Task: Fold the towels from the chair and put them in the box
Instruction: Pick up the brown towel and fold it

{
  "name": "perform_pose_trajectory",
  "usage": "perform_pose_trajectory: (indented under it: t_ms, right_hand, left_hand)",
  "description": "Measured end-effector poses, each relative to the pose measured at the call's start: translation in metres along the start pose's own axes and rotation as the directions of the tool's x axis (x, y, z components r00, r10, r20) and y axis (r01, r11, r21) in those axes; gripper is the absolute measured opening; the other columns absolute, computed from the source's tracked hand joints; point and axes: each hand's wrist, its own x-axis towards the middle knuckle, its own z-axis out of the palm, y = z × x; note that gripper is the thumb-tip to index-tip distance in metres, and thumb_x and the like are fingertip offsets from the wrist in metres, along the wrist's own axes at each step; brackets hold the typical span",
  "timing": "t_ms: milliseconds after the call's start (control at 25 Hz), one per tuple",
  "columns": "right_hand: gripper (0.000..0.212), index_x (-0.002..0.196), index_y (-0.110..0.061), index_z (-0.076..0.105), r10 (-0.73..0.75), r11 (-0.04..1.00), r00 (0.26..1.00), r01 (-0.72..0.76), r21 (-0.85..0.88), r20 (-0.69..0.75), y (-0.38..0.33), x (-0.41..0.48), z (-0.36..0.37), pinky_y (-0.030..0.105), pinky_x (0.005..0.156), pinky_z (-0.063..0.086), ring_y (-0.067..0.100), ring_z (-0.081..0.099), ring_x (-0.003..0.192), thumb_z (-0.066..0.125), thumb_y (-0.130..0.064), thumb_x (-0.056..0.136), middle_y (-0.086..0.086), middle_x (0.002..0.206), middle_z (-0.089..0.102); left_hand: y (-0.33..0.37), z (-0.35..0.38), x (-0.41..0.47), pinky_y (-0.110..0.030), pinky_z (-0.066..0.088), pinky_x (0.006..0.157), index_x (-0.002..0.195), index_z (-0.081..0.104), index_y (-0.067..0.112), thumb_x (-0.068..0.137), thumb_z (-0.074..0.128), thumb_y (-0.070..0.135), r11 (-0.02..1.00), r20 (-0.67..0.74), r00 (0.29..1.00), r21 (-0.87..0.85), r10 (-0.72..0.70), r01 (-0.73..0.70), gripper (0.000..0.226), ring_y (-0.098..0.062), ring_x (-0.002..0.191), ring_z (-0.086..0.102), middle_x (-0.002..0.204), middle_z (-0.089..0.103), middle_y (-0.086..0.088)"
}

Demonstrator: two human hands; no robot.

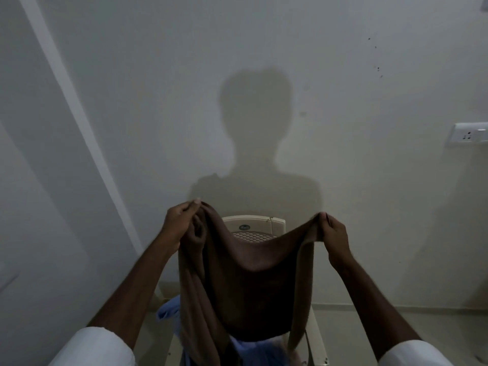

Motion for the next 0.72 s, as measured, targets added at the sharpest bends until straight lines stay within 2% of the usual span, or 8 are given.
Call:
perform_pose_trajectory:
  t_ms: [120, 200, 280, 400, 480, 600, 680, 720]
  right_hand:
    - [0.046, 0.081, -0.002, 0.062, 0.005, 0.98, 1.0, -0.009, 0.196, 0.022, -0.043, -0.006, 0.02, 0.039, 0.063, 0.052, 0.027, 0.06, 0.067, 0.052, -0.041, 0.103, 0.023, 0.073, 0.059]
    - [0.04, 0.083, -0.007, 0.058, -0.059, 0.979, 0.994, 0.04, 0.2, 0.088, -0.07, -0.016, 0.034, 0.032, 0.054, 0.042, 0.021, 0.049, 0.059, 0.049, -0.039, 0.106, 0.016, 0.07, 0.049]
    - [0.034, 0.084, -0.009, 0.052, -0.138, 0.975, 0.962, 0.09, 0.202, 0.237, -0.092, -0.03, 0.049, 0.028, 0.05, 0.033, 0.018, 0.041, 0.057, 0.046, -0.033, 0.107, 0.012, 0.07, 0.043]
    - [0.026, 0.088, -0.005, 0.048, -0.178, 0.984, 0.857, 0.142, 0.11, 0.484, -0.107, -0.049, 0.065, 0.022, 0.044, 0.031, 0.011, 0.039, 0.05, 0.049, -0.023, 0.107, 0.003, 0.062, 0.045]
    - [0.021, 0.103, -0.001, 0.054, -0.153, 0.986, 0.78, 0.158, 0.045, 0.606, -0.107, -0.059, 0.072, 0.017, 0.047, 0.037, 0.008, 0.047, 0.051, 0.055, -0.021, 0.104, 0.001, 0.065, 0.057]
    - [0.022, 0.12, -0.007, 0.064, -0.157, 0.981, 0.679, 0.193, 0.031, 0.717, -0.103, -0.067, 0.08, 0.018, 0.074, 0.053, 0.007, 0.067, 0.084, 0.06, -0.018, 0.101, 0.008, 0.099, 0.073]
    - [0.015, 0.106, -0.007, 0.07, -0.147, 0.976, 0.671, 0.218, -0.004, 0.727, -0.098, -0.07, 0.086, 0.015, 0.063, 0.046, 0.0, 0.06, 0.07, 0.06, -0.017, 0.102, 0.0, 0.083, 0.069]
    - [0.021, 0.096, -0.001, 0.071, -0.152, 0.978, 0.707, 0.211, -0.001, 0.691, -0.097, -0.07, 0.088, 0.014, 0.055, 0.039, -0.001, 0.051, 0.057, 0.061, -0.019, 0.101, -0.002, 0.07, 0.06]
  left_hand:
    - [0.007, 0.011, -0.017, -0.02, 0.054, 0.074, 0.095, 0.074, 0.012, 0.091, 0.067, 0.029, 0.989, 0.271, 0.962, 0.134, 0.026, -0.064, 0.019, -0.014, 0.085, 0.067, 0.089, 0.075, -0.001]
    - [0.011, 0.018, -0.024, -0.019, 0.053, 0.071, 0.092, 0.072, 0.006, 0.089, 0.07, 0.026, 0.979, 0.384, 0.922, 0.169, 0.04, -0.113, 0.021, -0.014, 0.083, 0.066, 0.085, 0.074, -0.001]
    - [0.02, 0.027, -0.031, -0.023, 0.053, 0.071, 0.094, 0.067, 0.004, 0.086, 0.074, 0.026, 0.978, 0.455, 0.89, 0.163, 0.042, -0.13, 0.024, -0.017, 0.08, 0.067, 0.085, 0.073, -0.008]
    - [0.038, 0.043, -0.041, -0.022, 0.048, 0.058, 0.099, 0.065, 0.011, 0.084, 0.077, 0.03, 0.979, 0.498, 0.865, 0.14, 0.06, -0.149, 0.026, -0.017, 0.062, 0.06, 0.069, 0.068, -0.005]
    - [0.047, 0.055, -0.044, -0.022, 0.045, 0.058, 0.099, 0.065, 0.009, 0.086, 0.075, 0.031, 0.983, 0.506, 0.858, 0.093, 0.093, -0.161, 0.028, -0.015, 0.062, 0.057, 0.069, 0.067, -0.008]
    - [0.055, 0.067, -0.047, -0.027, 0.05, 0.061, 0.099, 0.063, 0.003, 0.089, 0.07, 0.031, 0.986, 0.517, 0.846, 0.019, 0.129, -0.163, 0.031, -0.022, 0.066, 0.06, 0.075, 0.066, -0.02]
    - [0.054, 0.071, -0.048, -0.026, 0.05, 0.059, 0.096, 0.063, 0.0, 0.09, 0.069, 0.027, 0.979, 0.523, 0.836, 0.019, 0.164, -0.204, 0.028, -0.021, 0.063, 0.059, 0.071, 0.065, -0.014]
    - [0.053, 0.071, -0.048, -0.024, 0.052, 0.06, 0.093, 0.064, 0.001, 0.09, 0.069, 0.025, 0.975, 0.525, 0.832, 0.018, 0.18, -0.222, 0.025, -0.018, 0.062, 0.061, 0.07, 0.066, -0.011]
